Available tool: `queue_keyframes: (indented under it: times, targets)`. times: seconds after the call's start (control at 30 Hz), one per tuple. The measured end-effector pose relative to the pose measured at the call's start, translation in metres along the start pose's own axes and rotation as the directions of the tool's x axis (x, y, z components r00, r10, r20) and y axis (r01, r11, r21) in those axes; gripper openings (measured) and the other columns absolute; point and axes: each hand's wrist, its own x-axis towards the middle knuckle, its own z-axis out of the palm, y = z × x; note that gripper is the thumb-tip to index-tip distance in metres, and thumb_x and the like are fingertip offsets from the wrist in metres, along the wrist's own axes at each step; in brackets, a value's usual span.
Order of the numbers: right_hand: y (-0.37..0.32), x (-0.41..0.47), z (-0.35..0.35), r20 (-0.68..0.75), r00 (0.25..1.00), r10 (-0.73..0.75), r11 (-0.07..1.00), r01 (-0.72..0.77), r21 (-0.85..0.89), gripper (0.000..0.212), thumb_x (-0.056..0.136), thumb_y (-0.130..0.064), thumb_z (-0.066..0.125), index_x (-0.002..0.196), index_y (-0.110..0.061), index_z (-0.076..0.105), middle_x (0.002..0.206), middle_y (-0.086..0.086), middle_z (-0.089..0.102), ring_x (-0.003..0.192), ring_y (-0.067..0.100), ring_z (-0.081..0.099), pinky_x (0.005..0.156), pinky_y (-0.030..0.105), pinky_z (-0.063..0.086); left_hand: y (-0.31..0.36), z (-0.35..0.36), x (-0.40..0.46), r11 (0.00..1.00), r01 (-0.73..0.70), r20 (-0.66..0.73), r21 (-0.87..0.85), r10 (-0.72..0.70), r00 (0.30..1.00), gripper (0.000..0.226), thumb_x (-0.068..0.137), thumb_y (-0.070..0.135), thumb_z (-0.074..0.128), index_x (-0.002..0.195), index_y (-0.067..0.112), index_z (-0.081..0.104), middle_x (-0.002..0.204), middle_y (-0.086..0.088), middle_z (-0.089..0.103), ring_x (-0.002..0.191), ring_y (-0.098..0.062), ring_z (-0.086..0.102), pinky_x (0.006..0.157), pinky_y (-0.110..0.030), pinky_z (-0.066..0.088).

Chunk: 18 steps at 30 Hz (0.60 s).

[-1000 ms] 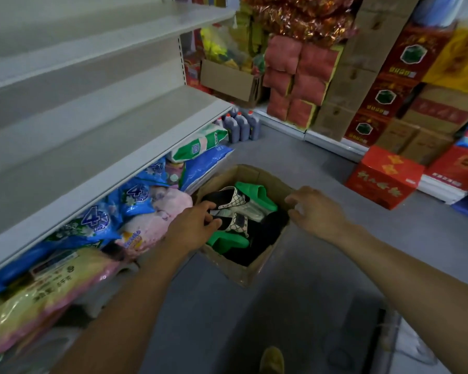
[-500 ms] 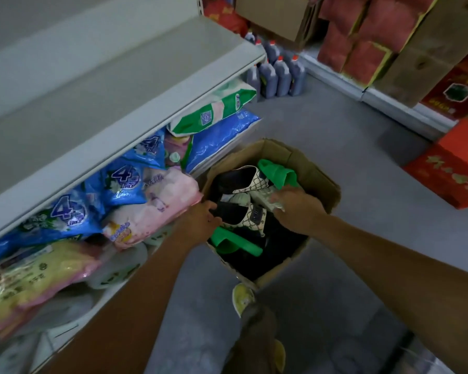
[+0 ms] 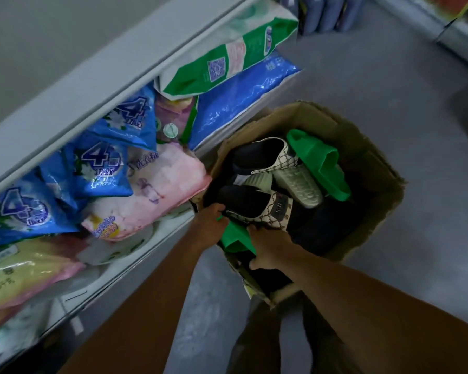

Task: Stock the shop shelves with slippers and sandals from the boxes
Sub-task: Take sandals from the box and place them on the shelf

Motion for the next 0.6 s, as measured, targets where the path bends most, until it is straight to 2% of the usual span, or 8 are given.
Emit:
queue_keyframes:
  times: [0.1,0.2,0.3,0.37,0.43,0.5,0.6]
  targets:
    - [0.012,0.004,-0.003,-0.056,0.998,-0.007,1.000,0.007,0.002,0.064,0.088,-0.026,0.060,0.141,-0.009,0.028,0.132,0.013,0.051,0.120,0.034,0.052,0.090,0.041,0.045,0.000,0.007,0.004,0.997,0.055,-0.028,-0.051,-0.056,0.998,0.048,0.093,0.020,0.058,0.139,0.013,0.045,0.140,-0.010,0.050,0.125,-0.026,0.050,0.104,-0.036,0.041]
    - [0.045,0.003,-0.019,-0.012,1.000,0.021,0.990,-0.019,0.138,0.050,0.089,-0.026,0.054,0.134,-0.011,0.038,0.128,0.013,0.052,0.115,0.034,0.054,0.087,0.039,0.045,0.003,0.014,0.001,0.987,0.107,-0.083,-0.121,-0.117,0.990,0.050,0.091,0.022,0.060,0.139,0.015,0.046,0.138,-0.009,0.052,0.122,-0.027,0.052,0.099,-0.034,0.044]
    - [0.087,0.000,-0.040,0.022,0.999,0.027,0.922,-0.034,0.385,0.031,0.086,-0.017,0.055,0.117,-0.009,0.051,0.108,0.012,0.057,0.096,0.031,0.060,0.071,0.035,0.046,0.016,0.025,-0.003,0.972,0.137,-0.124,-0.192,-0.163,0.979,0.058,0.088,0.027,0.064,0.140,0.016,0.043,0.136,-0.012,0.051,0.119,-0.029,0.053,0.092,-0.031,0.045]
    - [0.110,-0.004,-0.054,-0.004,1.000,0.026,0.860,-0.021,0.510,0.025,0.084,-0.010,0.056,0.109,-0.008,0.057,0.095,0.009,0.058,0.083,0.025,0.060,0.062,0.032,0.047,0.028,0.034,-0.004,0.944,0.149,-0.093,-0.295,-0.183,0.979,0.078,0.076,0.039,0.072,0.143,0.018,0.039,0.140,-0.010,0.048,0.123,-0.027,0.051,0.097,-0.030,0.042]
    - [0.128,-0.006,-0.062,-0.032,0.998,0.054,0.846,-0.028,0.532,0.020,0.084,-0.007,0.057,0.104,-0.005,0.058,0.088,0.008,0.057,0.076,0.020,0.056,0.055,0.026,0.041,0.040,0.047,0.000,0.906,0.158,-0.039,-0.392,-0.189,0.981,0.102,0.058,0.055,0.077,0.145,0.023,0.034,0.144,-0.006,0.045,0.127,-0.023,0.048,0.106,-0.038,0.041]
    - [0.144,-0.003,-0.063,-0.039,0.997,0.068,0.848,-0.037,0.529,0.025,0.084,-0.006,0.057,0.108,-0.001,0.057,0.094,0.011,0.056,0.085,0.021,0.054,0.057,0.023,0.038,0.054,0.061,0.006,0.905,0.137,-0.036,-0.402,-0.165,0.986,0.100,0.063,0.046,0.082,0.146,0.021,0.032,0.145,-0.005,0.043,0.130,-0.021,0.045,0.108,-0.035,0.038]
    - [0.161,0.010,-0.055,-0.022,0.998,0.051,0.834,-0.031,0.551,0.027,0.085,-0.003,0.055,0.111,0.002,0.058,0.101,0.016,0.059,0.093,0.026,0.057,0.069,0.027,0.043,0.064,0.078,0.023,0.941,0.086,-0.087,-0.327,-0.121,0.989,0.091,0.074,0.031,0.080,0.148,0.018,0.029,0.146,-0.007,0.036,0.134,-0.024,0.038,0.105,-0.030,0.033]
